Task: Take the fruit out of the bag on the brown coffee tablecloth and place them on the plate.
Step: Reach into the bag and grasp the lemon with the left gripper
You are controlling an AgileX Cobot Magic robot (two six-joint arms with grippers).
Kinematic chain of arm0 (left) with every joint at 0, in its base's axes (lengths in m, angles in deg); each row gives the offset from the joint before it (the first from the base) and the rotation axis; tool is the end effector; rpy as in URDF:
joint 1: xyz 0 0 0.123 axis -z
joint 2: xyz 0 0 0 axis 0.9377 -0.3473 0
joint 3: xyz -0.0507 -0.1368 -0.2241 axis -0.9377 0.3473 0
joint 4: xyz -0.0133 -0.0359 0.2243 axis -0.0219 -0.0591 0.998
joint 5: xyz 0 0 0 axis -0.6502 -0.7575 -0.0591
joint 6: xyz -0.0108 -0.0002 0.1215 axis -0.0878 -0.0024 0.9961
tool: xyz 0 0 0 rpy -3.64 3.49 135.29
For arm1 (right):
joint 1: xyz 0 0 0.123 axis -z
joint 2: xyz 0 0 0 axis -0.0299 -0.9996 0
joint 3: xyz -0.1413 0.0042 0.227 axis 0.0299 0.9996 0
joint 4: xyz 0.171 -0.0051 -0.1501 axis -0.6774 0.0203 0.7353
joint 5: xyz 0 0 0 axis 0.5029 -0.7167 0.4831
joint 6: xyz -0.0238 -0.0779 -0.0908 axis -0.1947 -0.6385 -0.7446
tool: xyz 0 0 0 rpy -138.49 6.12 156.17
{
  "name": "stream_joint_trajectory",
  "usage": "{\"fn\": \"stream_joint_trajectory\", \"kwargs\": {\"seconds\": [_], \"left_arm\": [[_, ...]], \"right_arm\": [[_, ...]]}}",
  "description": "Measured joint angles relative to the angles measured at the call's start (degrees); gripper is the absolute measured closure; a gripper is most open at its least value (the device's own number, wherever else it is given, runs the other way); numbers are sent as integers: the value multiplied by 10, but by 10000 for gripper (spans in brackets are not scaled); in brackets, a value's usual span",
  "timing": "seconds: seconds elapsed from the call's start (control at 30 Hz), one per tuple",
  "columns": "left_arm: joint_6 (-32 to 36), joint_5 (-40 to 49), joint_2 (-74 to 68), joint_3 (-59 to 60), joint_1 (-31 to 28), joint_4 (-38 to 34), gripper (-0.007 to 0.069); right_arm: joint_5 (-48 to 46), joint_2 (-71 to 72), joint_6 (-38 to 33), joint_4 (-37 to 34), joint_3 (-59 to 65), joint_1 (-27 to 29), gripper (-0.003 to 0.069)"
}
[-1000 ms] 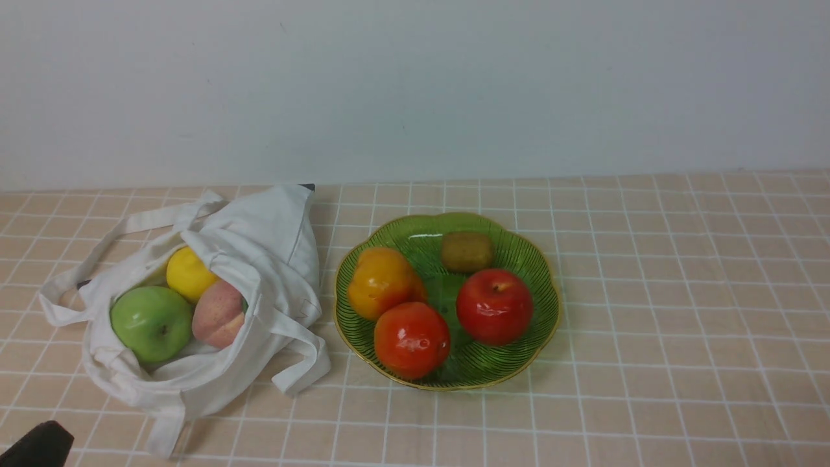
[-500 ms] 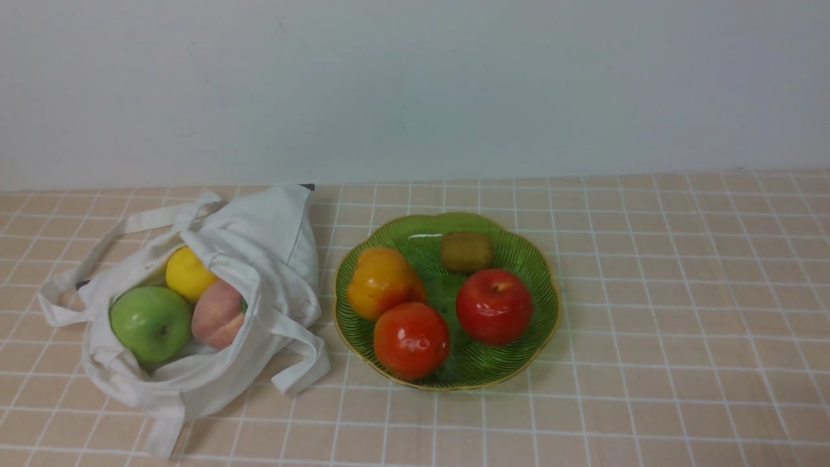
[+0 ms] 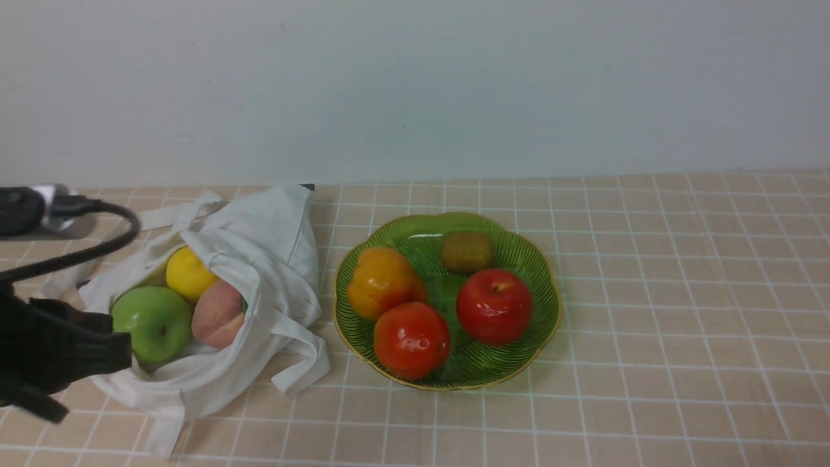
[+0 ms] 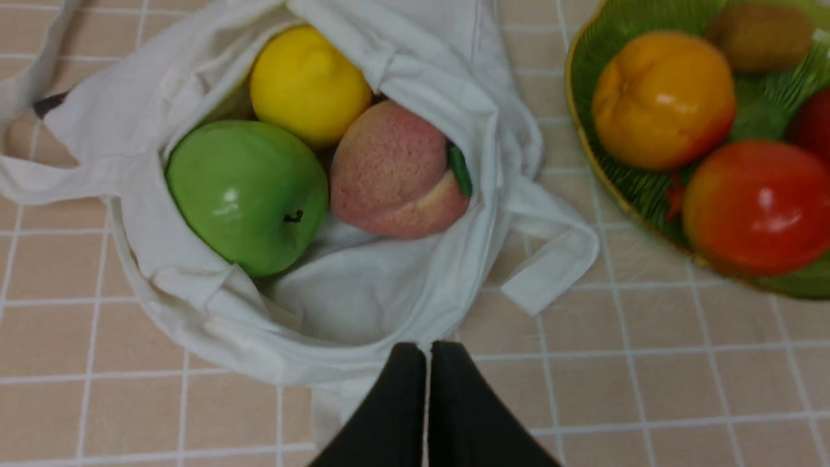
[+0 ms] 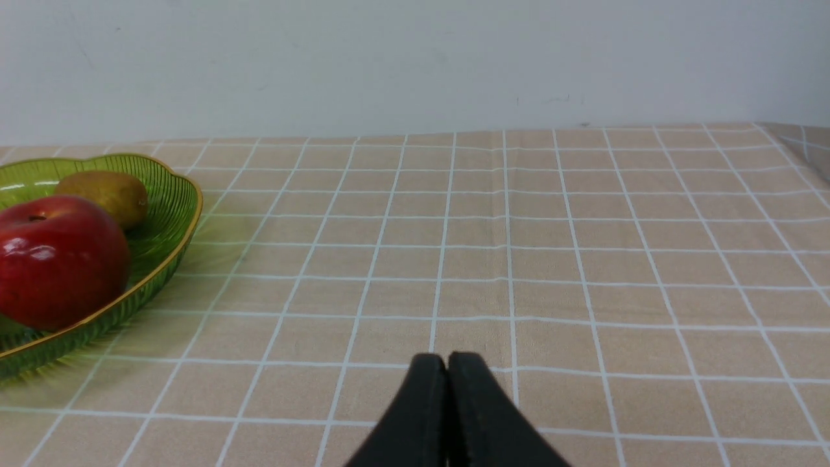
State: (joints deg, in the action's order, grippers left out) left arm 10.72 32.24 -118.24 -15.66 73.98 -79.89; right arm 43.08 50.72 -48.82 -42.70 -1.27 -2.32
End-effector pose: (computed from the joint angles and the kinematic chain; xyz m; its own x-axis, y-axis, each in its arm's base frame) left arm 0.1819 -0.0267 0.2591 -0.7175 0.0321 -0.6959 0.1332 0.9868 -0.0918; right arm 0.0751 -0.0014 0.1642 -0.2899 0.0221 -0.9568 0.0137 0.9997 0.0189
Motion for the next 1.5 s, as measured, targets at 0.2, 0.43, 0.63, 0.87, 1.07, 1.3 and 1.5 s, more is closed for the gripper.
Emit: {"fn": "stream_joint_trajectory", "kwargs": {"seconds": [0.2,0.43,0.63,0.87,1.07,1.3,1.5], "left_arm": [[91,-3,-154,-62,0,1,557],[104,-29,-274,-131,0,6,370],[113,-32,-379,-186,0,30,146],[88,-77,-423,-211,0,43,93],[19,-97,-443,-215,0,72,93],[-65,-111,-447,-215,0,145,87],[-115,-93,-447,-219,0,201,87]], "right_arm": [[0,0,0,0,0,0,673],[0,0,0,0,0,0,673],[0,0,0,0,0,0,673],[0,0,0,0,0,0,673],[0,0,0,0,0,0,673],[0,0,0,0,0,0,673],[0,0,0,0,0,0,673]]}}
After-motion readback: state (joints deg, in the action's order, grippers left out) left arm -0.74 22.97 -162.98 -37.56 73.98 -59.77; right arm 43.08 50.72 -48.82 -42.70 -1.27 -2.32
